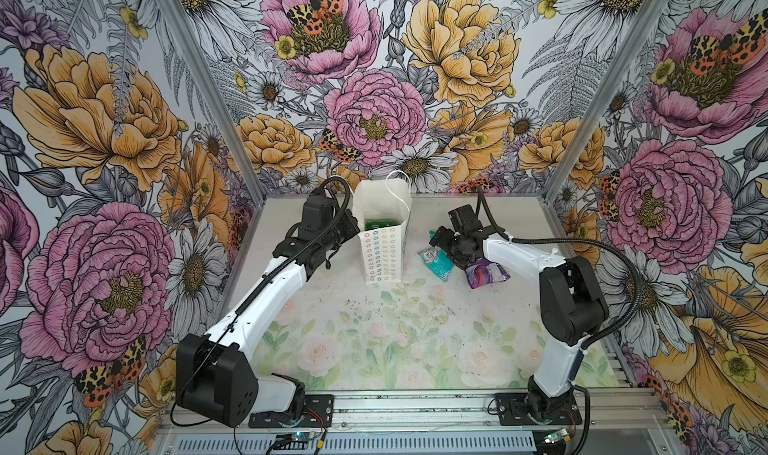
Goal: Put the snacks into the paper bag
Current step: 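Lower the right gripper and grasp the teal mint packet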
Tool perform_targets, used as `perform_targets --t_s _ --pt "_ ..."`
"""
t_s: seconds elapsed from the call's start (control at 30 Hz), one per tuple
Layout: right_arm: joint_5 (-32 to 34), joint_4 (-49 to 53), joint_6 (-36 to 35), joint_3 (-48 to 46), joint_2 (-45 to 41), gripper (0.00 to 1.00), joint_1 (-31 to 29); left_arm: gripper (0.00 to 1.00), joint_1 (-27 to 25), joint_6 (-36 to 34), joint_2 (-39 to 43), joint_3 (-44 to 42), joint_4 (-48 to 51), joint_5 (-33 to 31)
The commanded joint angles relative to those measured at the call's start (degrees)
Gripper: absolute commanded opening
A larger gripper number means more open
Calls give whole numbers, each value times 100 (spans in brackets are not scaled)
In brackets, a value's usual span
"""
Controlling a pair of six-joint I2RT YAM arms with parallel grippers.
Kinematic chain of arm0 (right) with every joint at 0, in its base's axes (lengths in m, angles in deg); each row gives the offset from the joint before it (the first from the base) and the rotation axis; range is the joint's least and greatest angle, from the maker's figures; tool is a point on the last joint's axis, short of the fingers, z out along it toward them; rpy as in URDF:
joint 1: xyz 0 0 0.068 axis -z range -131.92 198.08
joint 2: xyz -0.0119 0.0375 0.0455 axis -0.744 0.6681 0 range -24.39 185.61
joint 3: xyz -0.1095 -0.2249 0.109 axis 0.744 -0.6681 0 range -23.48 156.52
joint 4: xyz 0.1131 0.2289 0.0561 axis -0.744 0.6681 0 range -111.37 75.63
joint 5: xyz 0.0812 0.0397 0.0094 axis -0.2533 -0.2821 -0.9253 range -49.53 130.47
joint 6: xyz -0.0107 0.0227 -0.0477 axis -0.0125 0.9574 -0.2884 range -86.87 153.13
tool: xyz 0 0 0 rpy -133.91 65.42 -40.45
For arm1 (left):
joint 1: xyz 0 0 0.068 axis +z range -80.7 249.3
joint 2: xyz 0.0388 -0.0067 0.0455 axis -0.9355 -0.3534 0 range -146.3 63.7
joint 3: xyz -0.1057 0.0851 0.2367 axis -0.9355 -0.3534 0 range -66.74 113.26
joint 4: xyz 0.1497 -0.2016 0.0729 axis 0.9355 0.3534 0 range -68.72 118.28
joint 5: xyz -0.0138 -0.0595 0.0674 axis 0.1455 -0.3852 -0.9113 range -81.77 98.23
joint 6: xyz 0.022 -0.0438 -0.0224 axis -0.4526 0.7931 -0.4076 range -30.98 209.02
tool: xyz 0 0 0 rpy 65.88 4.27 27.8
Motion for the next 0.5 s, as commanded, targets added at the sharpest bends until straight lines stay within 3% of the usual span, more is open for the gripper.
perform_targets --t_s 0.0,0.47 --pt "73 -54 51 171 187 92 57 0 -27 -6 117 24 103 63" --pt "148 14 -86 374 771 90 175 0 -4 -6 83 28 111 70"
